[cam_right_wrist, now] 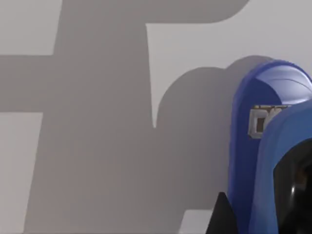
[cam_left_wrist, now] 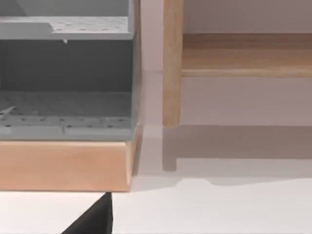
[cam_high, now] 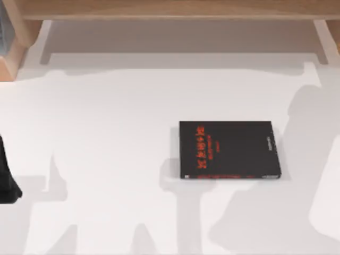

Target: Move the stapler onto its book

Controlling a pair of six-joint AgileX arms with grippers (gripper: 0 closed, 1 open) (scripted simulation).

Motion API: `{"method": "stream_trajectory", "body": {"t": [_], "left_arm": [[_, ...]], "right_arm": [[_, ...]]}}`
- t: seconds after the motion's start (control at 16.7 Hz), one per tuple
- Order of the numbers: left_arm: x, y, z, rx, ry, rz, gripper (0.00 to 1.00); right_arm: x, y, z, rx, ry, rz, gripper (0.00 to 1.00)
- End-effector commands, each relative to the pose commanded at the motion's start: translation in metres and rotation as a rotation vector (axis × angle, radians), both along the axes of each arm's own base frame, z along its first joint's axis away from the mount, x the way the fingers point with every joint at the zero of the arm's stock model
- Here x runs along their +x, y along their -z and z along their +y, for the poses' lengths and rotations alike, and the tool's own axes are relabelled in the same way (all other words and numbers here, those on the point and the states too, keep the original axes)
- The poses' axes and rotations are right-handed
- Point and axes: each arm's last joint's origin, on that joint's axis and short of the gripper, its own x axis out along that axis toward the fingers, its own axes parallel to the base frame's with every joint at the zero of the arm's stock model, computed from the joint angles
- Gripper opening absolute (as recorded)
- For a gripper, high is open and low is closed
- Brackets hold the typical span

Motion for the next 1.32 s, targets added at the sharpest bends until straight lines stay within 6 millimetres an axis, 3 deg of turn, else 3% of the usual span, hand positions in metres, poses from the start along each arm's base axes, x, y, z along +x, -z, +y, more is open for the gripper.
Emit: {"method": "stream_trajectory", "body": {"t": [0.18,0.42,0.66,0.84,1.08,1.32], "left_arm": [[0.0,0.0,0.0,0.0,0.0,0.0,1.0],[0.0,0.0,0.0,0.0,0.0,0.0,1.0],[0.0,0.0,0.0,0.0,0.0,0.0,1.0],[0.0,0.0,0.0,0.0,0.0,0.0,1.0],[0.0,0.0,0.0,0.0,0.0,0.0,1.0],[0.0,0.0,0.0,0.0,0.0,0.0,1.0]], "right_arm": [[-0.009,-0.027,-0.002,-0.002,0.047,-0.019,0.0],[-0.026,-0.089,0.011,-0.025,0.147,-0.106,0.0],[-0.044,-0.151,0.054,-0.044,0.229,-0.207,0.0],[-0.058,-0.18,0.101,-0.037,0.258,-0.249,0.0],[-0.07,-0.187,0.179,-0.005,0.226,-0.26,0.0],[-0.077,-0.156,0.265,0.018,0.128,-0.2,0.0]]}}
